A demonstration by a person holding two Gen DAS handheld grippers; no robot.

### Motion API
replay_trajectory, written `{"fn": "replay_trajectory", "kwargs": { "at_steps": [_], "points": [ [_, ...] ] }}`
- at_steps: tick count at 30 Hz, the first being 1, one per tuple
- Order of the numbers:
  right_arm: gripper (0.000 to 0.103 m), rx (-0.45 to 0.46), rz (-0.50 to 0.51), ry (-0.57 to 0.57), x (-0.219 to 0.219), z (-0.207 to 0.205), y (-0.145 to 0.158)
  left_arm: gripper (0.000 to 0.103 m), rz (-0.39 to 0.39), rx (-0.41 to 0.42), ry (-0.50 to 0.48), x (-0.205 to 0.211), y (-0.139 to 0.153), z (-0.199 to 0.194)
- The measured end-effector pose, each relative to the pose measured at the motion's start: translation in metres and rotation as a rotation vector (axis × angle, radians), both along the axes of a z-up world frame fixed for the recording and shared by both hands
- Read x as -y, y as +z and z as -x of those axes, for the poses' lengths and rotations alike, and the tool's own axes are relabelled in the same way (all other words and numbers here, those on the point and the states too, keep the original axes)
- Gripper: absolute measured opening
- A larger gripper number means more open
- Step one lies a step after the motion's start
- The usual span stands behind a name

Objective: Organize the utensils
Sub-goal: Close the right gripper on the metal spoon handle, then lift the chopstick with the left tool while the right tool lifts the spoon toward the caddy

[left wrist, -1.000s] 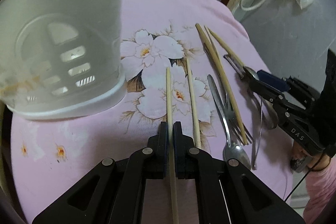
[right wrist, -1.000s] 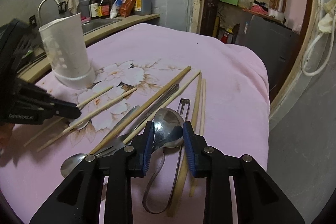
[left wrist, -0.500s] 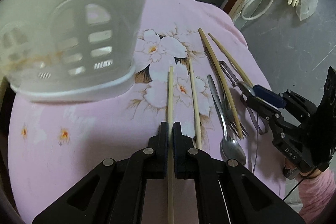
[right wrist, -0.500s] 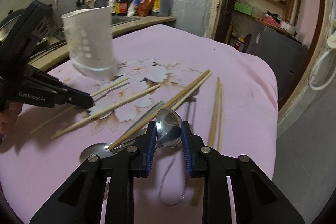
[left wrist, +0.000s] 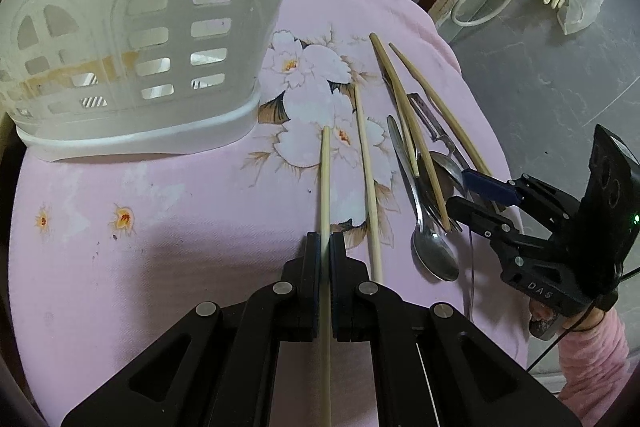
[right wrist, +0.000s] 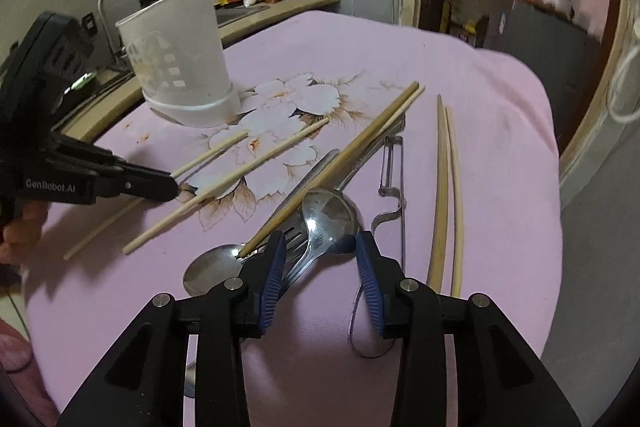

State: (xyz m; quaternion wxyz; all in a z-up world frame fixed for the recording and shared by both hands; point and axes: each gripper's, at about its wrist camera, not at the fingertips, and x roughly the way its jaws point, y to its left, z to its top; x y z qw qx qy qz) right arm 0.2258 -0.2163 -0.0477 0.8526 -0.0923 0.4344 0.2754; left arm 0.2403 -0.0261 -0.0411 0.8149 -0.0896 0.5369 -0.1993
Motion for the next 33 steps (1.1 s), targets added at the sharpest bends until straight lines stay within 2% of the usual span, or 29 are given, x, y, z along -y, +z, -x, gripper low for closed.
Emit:
{"fn": "replay_trajectory", "kwargs": {
  "at_steps": [7, 11, 16, 18, 20, 22, 25, 29, 33],
  "points": [
    [0.033, -0.120, -0.013, -0.023, 0.001, -0.006, 0.000, 0.003, -0.008, -0.001, -0.030, -0.002, 0.001, 0.002],
    [0.030, -0.147, -0.022, -0.061, -0.001, -0.011, -0.002, 0.003, -0.030, -0.003, -0.040, 0.003, 0.001, -0.001],
    [0.019, -0.178, -0.029, -0.128, -0.004, -0.022, -0.006, 0.003, -0.059, -0.021, -0.051, 0.008, 0.001, -0.005],
    [0.012, -0.185, -0.038, -0.140, -0.006, -0.025, -0.006, 0.003, -0.070, -0.013, -0.056, 0.009, 0.001, -0.005],
    [0.009, -0.155, -0.036, -0.147, -0.008, -0.022, -0.005, 0.003, -0.059, 0.001, -0.037, 0.008, 0.001, -0.003],
    [0.006, -0.081, -0.021, -0.137, -0.010, -0.012, -0.002, 0.003, -0.049, 0.034, -0.024, 0.007, 0.001, 0.003],
    [0.003, -0.011, -0.038, -0.133, -0.011, 0.003, -0.001, 0.002, -0.031, 0.123, -0.005, 0.004, 0.004, 0.019],
    [0.003, 0.124, -0.044, -0.129, -0.013, 0.026, 0.002, 0.002, 0.032, 0.231, 0.015, -0.003, 0.013, 0.043],
    [0.003, 0.278, -0.069, -0.135, -0.013, 0.046, 0.023, 0.002, 0.080, 0.323, 0.044, -0.010, 0.025, 0.057]
  ]
}}
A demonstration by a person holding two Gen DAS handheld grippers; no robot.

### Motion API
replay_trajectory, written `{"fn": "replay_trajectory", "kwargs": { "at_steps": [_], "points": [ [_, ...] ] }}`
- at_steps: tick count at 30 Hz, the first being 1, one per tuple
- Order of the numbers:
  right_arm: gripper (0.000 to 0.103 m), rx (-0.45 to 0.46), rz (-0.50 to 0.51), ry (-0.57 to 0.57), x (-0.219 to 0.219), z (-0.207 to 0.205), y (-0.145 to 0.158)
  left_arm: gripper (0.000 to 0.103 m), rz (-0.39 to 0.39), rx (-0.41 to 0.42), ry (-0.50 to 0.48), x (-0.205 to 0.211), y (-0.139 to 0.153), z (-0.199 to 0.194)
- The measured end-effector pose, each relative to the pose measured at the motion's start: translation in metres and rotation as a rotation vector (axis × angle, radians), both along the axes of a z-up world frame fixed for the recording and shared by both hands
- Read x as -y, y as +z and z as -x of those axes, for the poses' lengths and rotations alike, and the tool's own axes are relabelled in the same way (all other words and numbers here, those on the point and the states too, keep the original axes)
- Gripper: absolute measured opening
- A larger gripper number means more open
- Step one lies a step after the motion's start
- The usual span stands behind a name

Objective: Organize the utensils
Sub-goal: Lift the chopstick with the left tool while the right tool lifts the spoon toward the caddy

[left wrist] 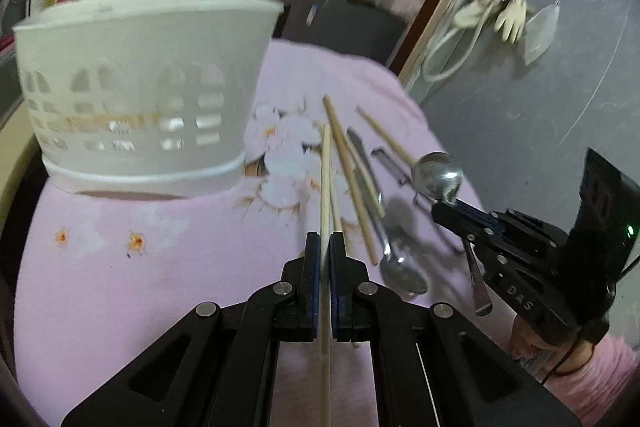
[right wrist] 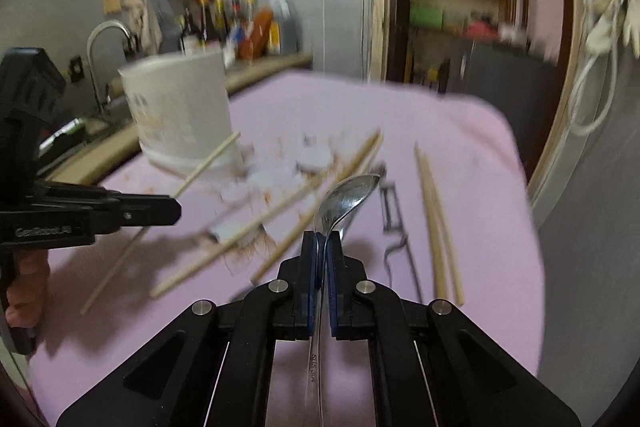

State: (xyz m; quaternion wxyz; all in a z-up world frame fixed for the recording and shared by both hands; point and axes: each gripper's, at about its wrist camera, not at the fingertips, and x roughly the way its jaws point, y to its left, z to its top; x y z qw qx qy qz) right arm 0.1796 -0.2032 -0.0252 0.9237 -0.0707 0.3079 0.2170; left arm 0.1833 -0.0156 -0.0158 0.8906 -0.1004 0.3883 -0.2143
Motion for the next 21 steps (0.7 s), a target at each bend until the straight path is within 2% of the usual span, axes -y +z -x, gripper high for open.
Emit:
{"fn": "replay_trajectory", "kwargs": {
  "at_steps": [3, 6, 11, 16, 21],
  "points": [
    [0.003, 0.105, -0.041, 0.002, -0.001, 0.013, 0.014, 0.002, 0.034, 0.075, 0.020, -0.004, 0.013, 0.006],
    [0.003, 0.228, -0.088, 0.005, -0.007, 0.022, 0.029, 0.003, 0.062, 0.187, 0.044, -0.008, 0.030, 0.013],
    [0.003, 0.417, -0.132, 0.016, -0.029, 0.026, 0.056, 0.003, 0.068, 0.414, 0.118, -0.015, 0.064, 0.020],
    [0.003, 0.523, -0.200, 0.021, -0.048, 0.016, 0.078, 0.003, 0.047, 0.573, 0.197, -0.026, 0.091, 0.018],
    [0.003, 0.556, -0.339, 0.050, -0.069, -0.009, 0.101, 0.003, 0.076, 0.673, 0.291, -0.068, 0.113, 0.005]
  ]
}}
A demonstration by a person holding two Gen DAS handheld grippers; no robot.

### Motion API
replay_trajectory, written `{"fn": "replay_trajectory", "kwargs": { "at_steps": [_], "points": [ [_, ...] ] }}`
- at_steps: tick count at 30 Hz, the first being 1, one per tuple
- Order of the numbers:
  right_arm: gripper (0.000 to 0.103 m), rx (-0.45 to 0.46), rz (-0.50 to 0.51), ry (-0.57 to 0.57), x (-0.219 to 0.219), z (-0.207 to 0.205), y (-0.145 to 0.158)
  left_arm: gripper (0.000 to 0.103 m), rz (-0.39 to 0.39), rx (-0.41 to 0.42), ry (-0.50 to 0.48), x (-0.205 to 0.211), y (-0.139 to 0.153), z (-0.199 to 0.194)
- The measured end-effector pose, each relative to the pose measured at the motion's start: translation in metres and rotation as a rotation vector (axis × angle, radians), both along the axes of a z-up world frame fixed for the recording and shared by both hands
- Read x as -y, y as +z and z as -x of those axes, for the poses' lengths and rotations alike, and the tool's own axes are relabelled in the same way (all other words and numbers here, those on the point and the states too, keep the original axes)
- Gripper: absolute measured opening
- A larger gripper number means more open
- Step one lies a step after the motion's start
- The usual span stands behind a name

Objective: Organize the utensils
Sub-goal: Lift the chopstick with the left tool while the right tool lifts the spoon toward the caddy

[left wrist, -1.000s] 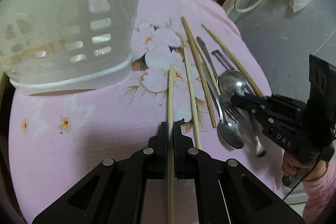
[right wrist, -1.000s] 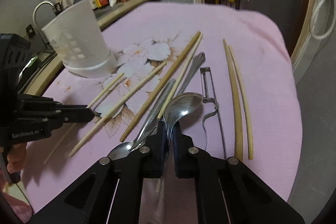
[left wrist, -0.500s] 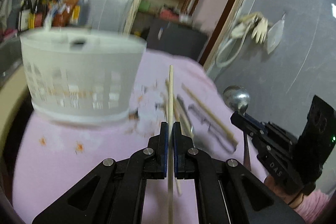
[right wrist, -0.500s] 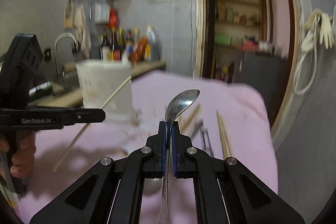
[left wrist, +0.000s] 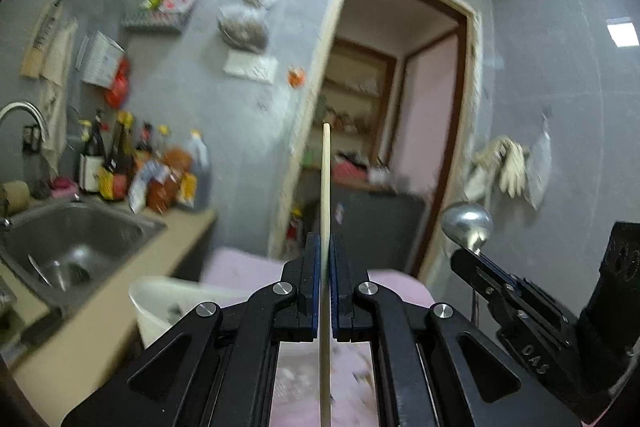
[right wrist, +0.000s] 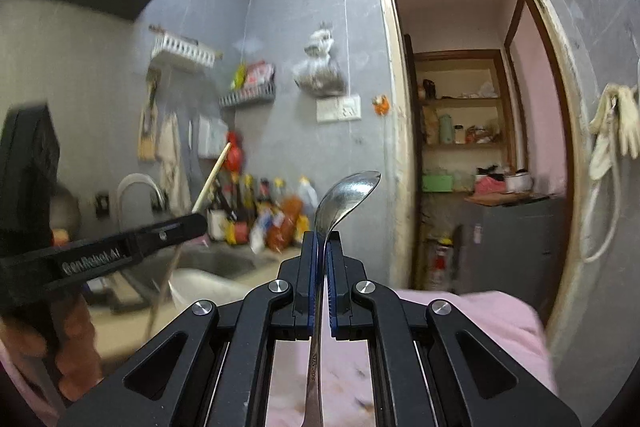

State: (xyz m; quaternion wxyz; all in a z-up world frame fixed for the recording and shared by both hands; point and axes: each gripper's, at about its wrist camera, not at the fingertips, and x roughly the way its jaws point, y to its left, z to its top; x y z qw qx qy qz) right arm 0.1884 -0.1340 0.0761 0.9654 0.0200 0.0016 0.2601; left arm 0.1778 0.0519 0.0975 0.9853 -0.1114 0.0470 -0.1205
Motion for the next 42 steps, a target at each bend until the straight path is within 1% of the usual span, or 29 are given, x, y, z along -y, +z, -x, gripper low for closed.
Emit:
{"fn": "replay_trajectory", "kwargs": {
  "at_steps": [3, 6, 8, 11, 15, 18, 22, 27, 30, 37, 42],
  "points": [
    [0.003, 0.021, -0.071, 0.048, -0.015, -0.014, 0.010, 0.003, 0.059, 0.029, 0.047, -0.032, 0.008, -0.017],
    [0.003, 0.054, -0.131, 0.097, -0.032, -0.027, 0.014, 0.003, 0.109, 0.052, 0.107, -0.063, 0.008, -0.035],
    [0.003, 0.059, -0.158, 0.119, -0.042, -0.035, 0.014, 0.003, 0.136, 0.059, 0.147, -0.079, 0.006, -0.044],
    [0.003, 0.085, -0.160, 0.119, -0.057, -0.045, 0.010, 0.003, 0.176, 0.049, 0.191, -0.100, 0.000, -0.061],
    [0.003, 0.071, -0.131, 0.125, -0.070, -0.057, 0.003, 0.003, 0.183, 0.024, 0.215, -0.110, -0.009, -0.075],
    [0.003, 0.070, -0.135, 0.120, -0.071, -0.064, -0.001, 0.003, 0.201, 0.004, 0.214, -0.113, -0.015, -0.081],
    [0.003, 0.073, -0.124, 0.105, -0.074, -0.072, -0.005, 0.003, 0.183, 0.006, 0.251, -0.110, -0.027, -0.087],
    [0.003, 0.074, -0.108, 0.082, -0.074, -0.076, -0.011, 0.003, 0.181, -0.011, 0.251, -0.106, -0.036, -0.089],
    [0.003, 0.044, -0.080, 0.070, -0.071, -0.078, -0.021, 0.003, 0.162, -0.008, 0.259, -0.101, -0.040, -0.085],
    [0.005, -0.108, 0.024, 0.082, -0.062, -0.079, -0.041, 0.003, 0.077, -0.033, 0.256, -0.080, -0.056, -0.076],
    [0.006, -0.220, 0.053, 0.103, -0.056, -0.080, -0.050, 0.003, 0.068, -0.095, 0.234, -0.075, -0.062, -0.071]
  ]
}}
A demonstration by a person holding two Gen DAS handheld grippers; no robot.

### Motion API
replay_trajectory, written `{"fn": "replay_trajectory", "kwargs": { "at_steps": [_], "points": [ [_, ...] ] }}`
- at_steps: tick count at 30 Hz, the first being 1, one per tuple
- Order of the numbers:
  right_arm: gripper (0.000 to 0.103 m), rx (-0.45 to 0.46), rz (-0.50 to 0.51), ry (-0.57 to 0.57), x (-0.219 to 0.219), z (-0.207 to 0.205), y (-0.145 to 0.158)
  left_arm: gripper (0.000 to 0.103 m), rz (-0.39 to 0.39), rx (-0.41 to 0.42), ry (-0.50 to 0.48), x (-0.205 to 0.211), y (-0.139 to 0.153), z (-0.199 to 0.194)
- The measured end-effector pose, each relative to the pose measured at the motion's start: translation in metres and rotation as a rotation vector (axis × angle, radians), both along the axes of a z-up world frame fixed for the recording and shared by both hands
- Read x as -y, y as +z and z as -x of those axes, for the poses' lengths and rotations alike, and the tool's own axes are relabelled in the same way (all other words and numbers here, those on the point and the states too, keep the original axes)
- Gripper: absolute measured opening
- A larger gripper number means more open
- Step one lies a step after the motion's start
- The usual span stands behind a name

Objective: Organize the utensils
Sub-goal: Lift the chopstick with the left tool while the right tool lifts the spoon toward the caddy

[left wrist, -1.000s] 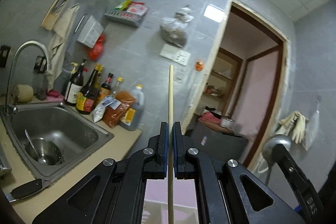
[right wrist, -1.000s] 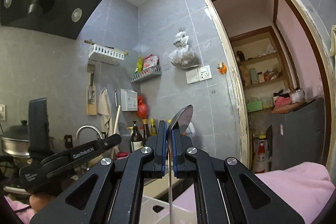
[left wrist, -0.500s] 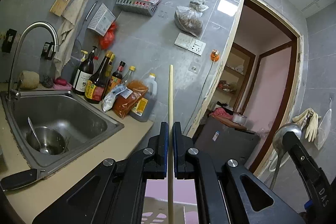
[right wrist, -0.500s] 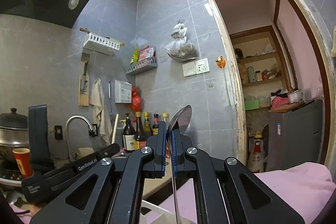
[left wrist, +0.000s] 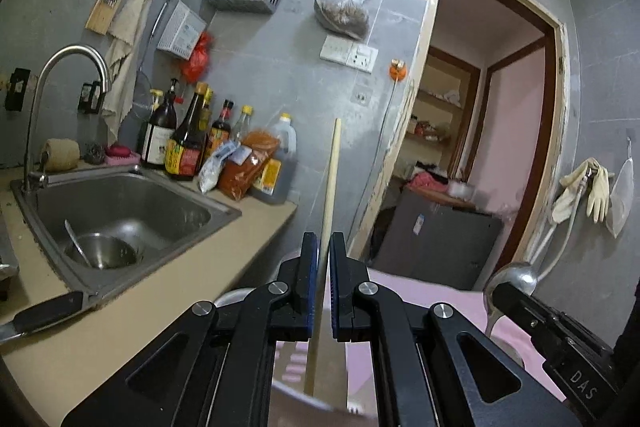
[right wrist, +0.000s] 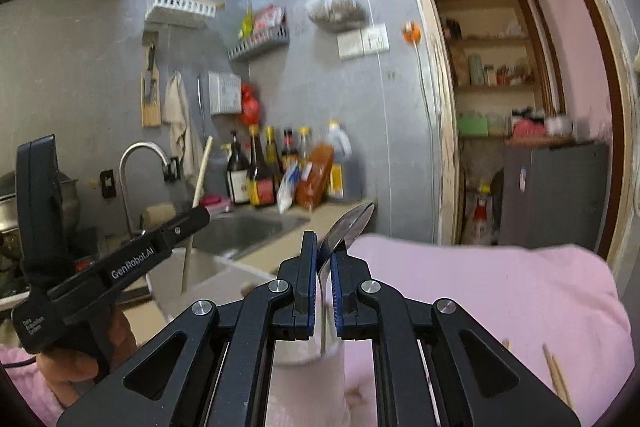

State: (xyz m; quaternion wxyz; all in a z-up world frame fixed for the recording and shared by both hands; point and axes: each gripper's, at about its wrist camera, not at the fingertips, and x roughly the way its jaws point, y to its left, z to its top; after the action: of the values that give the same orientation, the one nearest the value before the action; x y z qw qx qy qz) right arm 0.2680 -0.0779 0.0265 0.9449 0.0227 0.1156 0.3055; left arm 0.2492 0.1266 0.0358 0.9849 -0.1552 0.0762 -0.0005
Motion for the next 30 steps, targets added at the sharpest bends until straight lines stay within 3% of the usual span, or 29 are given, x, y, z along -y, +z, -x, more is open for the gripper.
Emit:
{"fn": "replay_trajectory", "kwargs": {
  "at_steps": [8, 11, 16, 17, 23, 26, 28, 30],
  "points": [
    [0.011, -0.070, 0.064, 0.036, 0.004, 0.012, -0.006, 0.005, -0.009, -0.102, -0.032, 0.004, -0.006, 0.014],
    [0.024, -0.082, 0.075, 0.033, 0.008, 0.016, -0.006, 0.014, 0.006, -0.130, -0.048, 0.005, -0.006, 0.018],
    [0.029, -0.068, 0.075, 0.020, 0.020, 0.024, -0.001, 0.028, 0.032, -0.117, -0.068, 0.005, 0.000, 0.034],
    [0.034, -0.057, 0.071, 0.014, 0.023, 0.027, 0.002, 0.030, 0.031, -0.114, -0.071, 0.006, 0.002, 0.037],
    [0.053, 0.059, 0.041, -0.061, 0.050, 0.051, 0.017, 0.052, -0.005, -0.088, -0.097, 0.024, 0.017, 0.054],
    [0.080, 0.138, 0.023, -0.123, 0.067, 0.066, 0.023, 0.070, -0.034, -0.075, -0.118, 0.037, 0.024, 0.061],
    [0.084, 0.197, 0.022, -0.163, 0.080, 0.078, 0.027, 0.085, -0.049, -0.062, -0.140, 0.047, 0.026, 0.066],
    [0.089, 0.235, 0.029, -0.194, 0.089, 0.087, 0.030, 0.092, -0.059, -0.050, -0.153, 0.054, 0.028, 0.070]
  ]
}}
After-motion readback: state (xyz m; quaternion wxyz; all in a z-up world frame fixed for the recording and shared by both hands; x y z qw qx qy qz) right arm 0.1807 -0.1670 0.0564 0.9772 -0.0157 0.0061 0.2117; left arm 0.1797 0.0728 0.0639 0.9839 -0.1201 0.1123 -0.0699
